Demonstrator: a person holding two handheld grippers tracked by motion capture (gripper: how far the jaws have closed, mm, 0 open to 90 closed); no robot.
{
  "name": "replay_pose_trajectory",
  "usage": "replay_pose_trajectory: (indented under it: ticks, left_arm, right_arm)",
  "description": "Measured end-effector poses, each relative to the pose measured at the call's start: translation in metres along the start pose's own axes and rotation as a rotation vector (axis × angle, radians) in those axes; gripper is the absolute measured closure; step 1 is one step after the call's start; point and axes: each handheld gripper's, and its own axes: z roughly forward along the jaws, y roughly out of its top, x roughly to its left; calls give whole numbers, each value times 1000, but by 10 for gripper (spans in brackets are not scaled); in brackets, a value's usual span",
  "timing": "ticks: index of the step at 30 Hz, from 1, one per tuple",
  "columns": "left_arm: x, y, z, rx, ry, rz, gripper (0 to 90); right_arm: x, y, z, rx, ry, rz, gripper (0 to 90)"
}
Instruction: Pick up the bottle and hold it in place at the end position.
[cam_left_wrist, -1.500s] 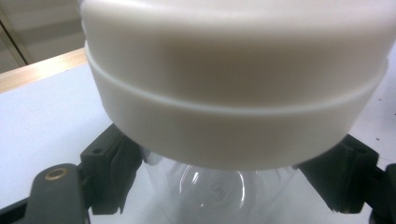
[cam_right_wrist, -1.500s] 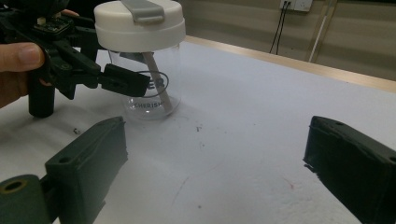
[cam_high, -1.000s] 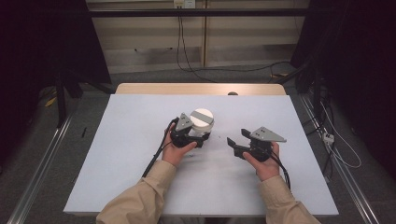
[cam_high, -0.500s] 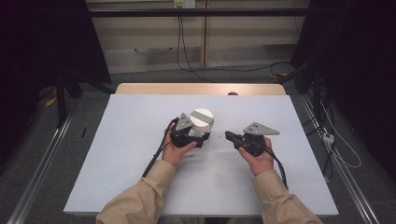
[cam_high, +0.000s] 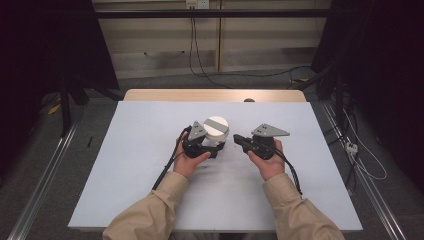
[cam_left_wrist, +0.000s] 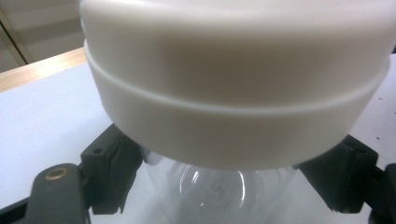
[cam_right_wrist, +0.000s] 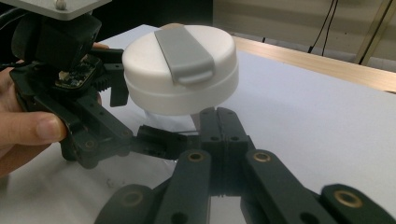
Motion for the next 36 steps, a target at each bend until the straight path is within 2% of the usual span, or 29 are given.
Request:
replay_pose_trajectory:
  ticks: [13,23,36]
  left_arm:
    - [0,0,0,1,-1,-3,188]
    - [0,0,0,1,-3,-3,188]
    - [0,0,0,1,-2,-3,188]
  right_arm:
    - [7,11,12,6,19,-39,900]
    - [6,14,10,-11,17,-38,900]
    - [9,28,10,-35,24,-61,900]
